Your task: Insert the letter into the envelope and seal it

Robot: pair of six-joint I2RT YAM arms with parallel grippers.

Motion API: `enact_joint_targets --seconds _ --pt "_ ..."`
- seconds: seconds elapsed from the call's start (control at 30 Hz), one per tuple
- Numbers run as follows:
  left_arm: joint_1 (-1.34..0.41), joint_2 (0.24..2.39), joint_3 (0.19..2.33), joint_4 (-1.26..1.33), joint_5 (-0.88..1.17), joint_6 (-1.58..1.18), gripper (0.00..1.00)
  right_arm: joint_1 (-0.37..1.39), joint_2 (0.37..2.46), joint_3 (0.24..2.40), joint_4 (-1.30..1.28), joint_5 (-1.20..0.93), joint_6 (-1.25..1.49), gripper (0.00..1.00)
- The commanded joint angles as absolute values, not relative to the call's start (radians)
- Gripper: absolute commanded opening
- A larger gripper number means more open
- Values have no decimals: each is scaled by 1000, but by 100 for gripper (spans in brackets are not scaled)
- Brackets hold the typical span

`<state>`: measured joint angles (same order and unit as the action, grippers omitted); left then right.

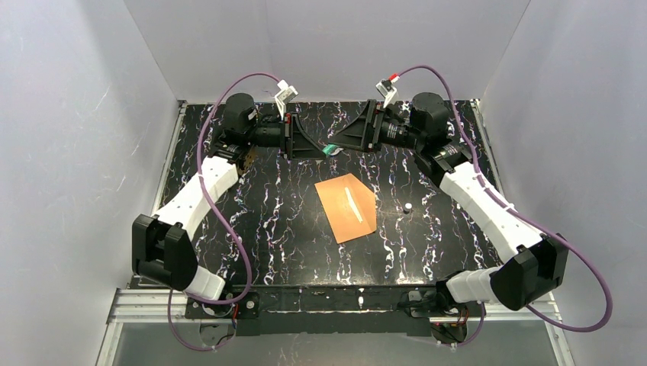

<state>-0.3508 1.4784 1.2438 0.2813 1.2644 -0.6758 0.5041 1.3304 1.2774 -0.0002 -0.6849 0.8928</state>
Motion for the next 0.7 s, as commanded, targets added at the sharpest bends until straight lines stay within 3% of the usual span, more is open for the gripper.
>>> enact_joint_targets --seconds 0.0,0.3,0.67 --pt "-352 1401 1252 294 1256 -519 0 503 1340 1340 -46 -765 899 84" --pt "-352 1460 1288 295 1305 -525 0 527 1364 1356 -71 -763 905 80" --pt "-361 1509 1302 296 1349 -589 0 534 1407 1367 -53 -772 902 58"
